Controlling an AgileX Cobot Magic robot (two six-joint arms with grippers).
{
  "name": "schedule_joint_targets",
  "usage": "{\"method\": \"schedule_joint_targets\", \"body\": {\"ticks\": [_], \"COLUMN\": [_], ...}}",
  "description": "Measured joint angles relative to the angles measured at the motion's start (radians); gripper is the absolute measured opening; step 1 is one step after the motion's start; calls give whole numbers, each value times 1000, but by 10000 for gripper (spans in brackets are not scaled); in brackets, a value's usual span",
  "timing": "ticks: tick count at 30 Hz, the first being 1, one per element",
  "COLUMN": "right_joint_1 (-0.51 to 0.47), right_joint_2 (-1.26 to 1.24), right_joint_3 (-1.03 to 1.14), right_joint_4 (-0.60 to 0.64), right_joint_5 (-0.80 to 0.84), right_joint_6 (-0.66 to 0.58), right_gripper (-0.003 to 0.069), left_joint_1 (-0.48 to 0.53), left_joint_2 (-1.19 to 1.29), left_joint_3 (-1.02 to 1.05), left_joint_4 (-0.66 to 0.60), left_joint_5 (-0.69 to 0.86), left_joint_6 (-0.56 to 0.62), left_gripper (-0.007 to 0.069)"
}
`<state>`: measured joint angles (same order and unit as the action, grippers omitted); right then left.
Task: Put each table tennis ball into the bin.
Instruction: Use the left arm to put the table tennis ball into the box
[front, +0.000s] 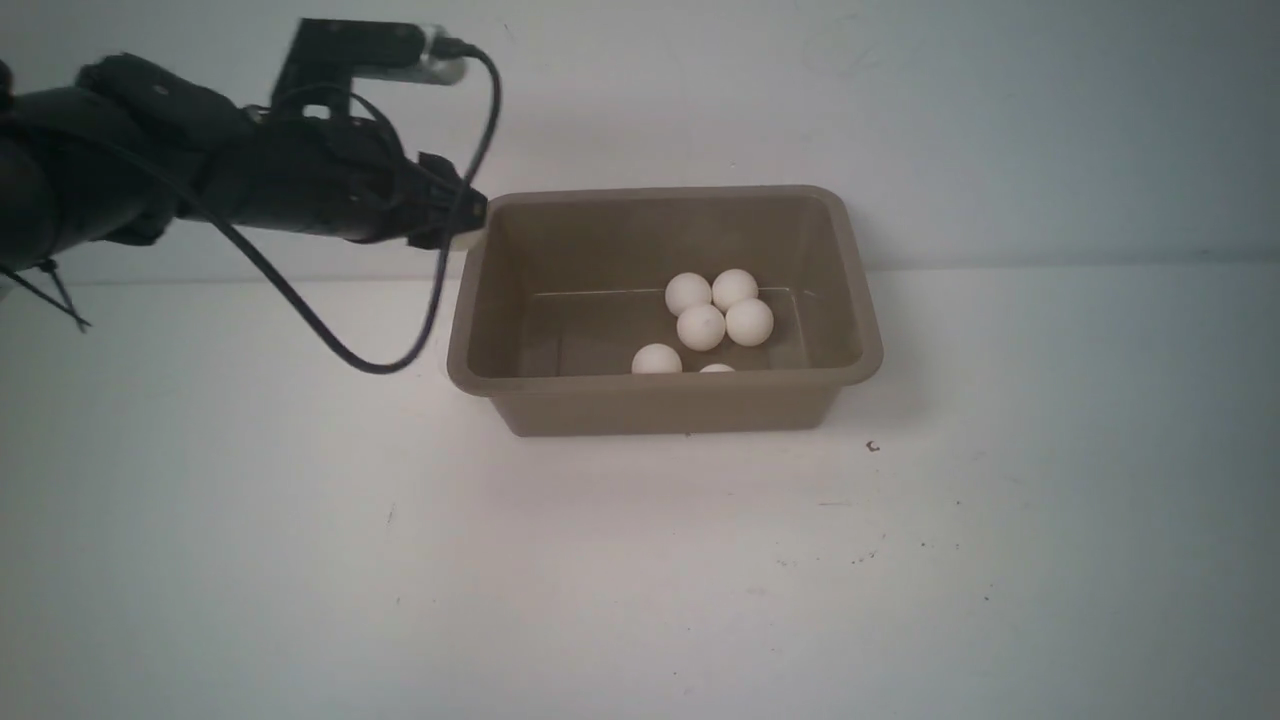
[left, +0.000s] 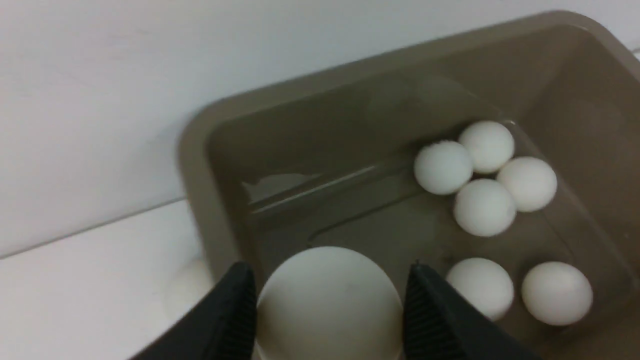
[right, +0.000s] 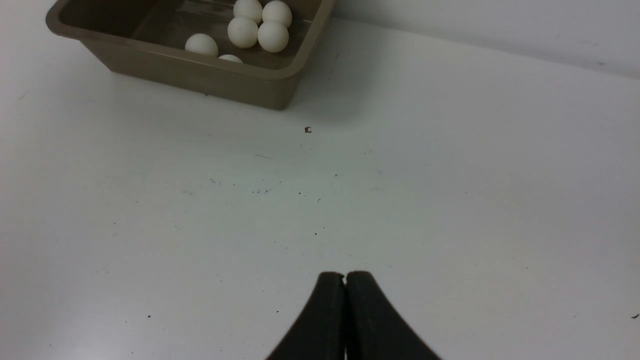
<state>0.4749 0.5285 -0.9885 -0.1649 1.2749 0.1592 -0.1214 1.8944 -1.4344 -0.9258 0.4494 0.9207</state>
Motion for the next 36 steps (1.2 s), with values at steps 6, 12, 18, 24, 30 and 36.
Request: {"method": "schedule_joint_targets", "body": {"ticks": [6,12,18,24,30,36], "right_joint_1": [0,0,0,0,0,0], "right_joint_2": [0,0,0,0,0,0], "right_joint_3": [0,0,0,0,0,0], "right_joint_4": [16,31,36,38,38,34], "right_joint_5": [-3,-3,-5,-6,-6,-7], "right_joint_6": [1,1,1,1,1,1], "right_gripper": [-17,-17,-17,-17,-17,-17], "left_joint_1": [-64,-70,-71,-71,-48,60], "left_joint_2": [87,133,136,137,57,-100], "left_joint_3": [-7,-7,-8,-8,-8,-13], "left_joint_4": [25,28,28,28,38,35], "left_joint_5": [-10,-1,25,32,43,17], "left_joint_6": [1,1,3,5,50,39], "left_gripper": [341,341,345,448,469,468]}}
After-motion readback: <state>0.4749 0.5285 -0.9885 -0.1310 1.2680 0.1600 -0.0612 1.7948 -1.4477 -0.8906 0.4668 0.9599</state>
